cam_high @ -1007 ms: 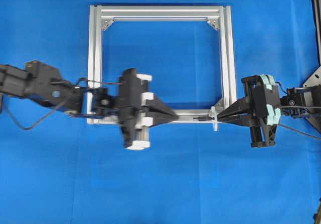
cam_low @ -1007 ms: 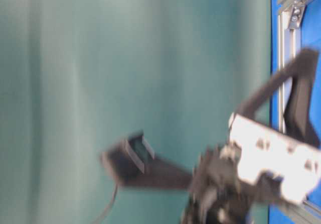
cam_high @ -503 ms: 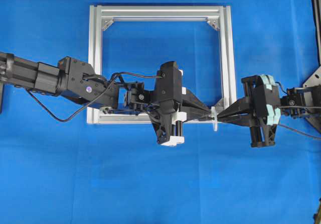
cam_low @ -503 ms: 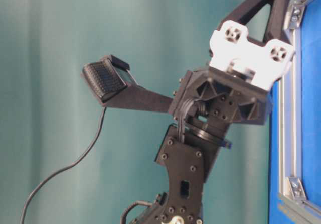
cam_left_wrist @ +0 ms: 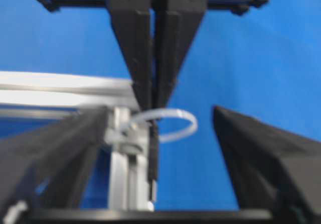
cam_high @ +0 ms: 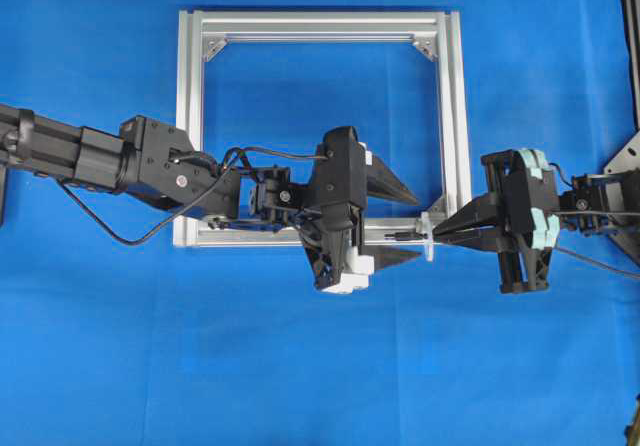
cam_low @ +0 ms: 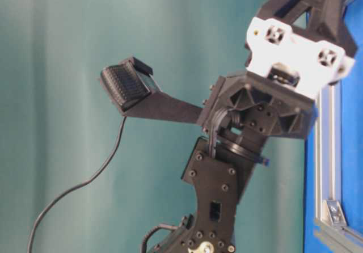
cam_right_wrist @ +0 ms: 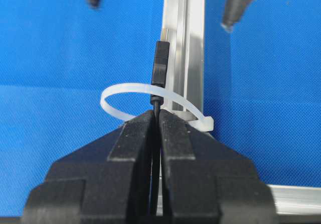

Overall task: Insert the wire through the string loop located on the right side.
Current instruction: 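Close the left gripper on the USB plug beyond the loop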

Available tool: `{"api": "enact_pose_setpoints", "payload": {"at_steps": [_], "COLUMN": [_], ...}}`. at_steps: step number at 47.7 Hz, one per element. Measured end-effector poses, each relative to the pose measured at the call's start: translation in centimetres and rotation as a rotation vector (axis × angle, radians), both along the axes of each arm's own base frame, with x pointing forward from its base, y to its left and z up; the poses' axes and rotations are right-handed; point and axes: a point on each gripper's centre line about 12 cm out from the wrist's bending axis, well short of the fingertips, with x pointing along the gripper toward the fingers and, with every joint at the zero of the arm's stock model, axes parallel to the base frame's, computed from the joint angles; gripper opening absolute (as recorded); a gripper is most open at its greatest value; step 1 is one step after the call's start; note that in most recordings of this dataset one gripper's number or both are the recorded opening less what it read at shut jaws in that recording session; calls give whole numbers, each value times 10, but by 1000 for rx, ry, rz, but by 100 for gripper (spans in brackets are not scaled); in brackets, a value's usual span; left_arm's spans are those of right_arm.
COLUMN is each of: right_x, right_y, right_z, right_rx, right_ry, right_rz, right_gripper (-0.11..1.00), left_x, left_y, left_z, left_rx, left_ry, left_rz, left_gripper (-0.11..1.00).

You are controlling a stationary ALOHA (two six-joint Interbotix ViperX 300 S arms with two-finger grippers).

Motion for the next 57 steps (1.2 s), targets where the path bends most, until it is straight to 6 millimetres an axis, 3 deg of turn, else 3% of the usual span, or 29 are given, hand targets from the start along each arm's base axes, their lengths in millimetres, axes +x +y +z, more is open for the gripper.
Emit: {"api": "enact_pose_setpoints", "payload": {"at_steps": [10,19,27,57], "right_x": [0,0,0,0], "right_y": [0,0,0,0], "right_z": [0,0,0,0], "right_rx": [0,-1,-1,-3], "right_ry": [0,0,0,0], "right_rz": [0,1,1,2], "right_gripper": [-4,-4,-4,-4], "left_x": [1,3,6,7], "left_y": [0,0,-2,-2], "left_z": [-5,-34,-47,-50], "left_rx": [4,9,11,11], "left_ry": [14,70,90,96], "left_rz": [-2,-2,-4,-4], "left_gripper": [85,85,85,85]}}
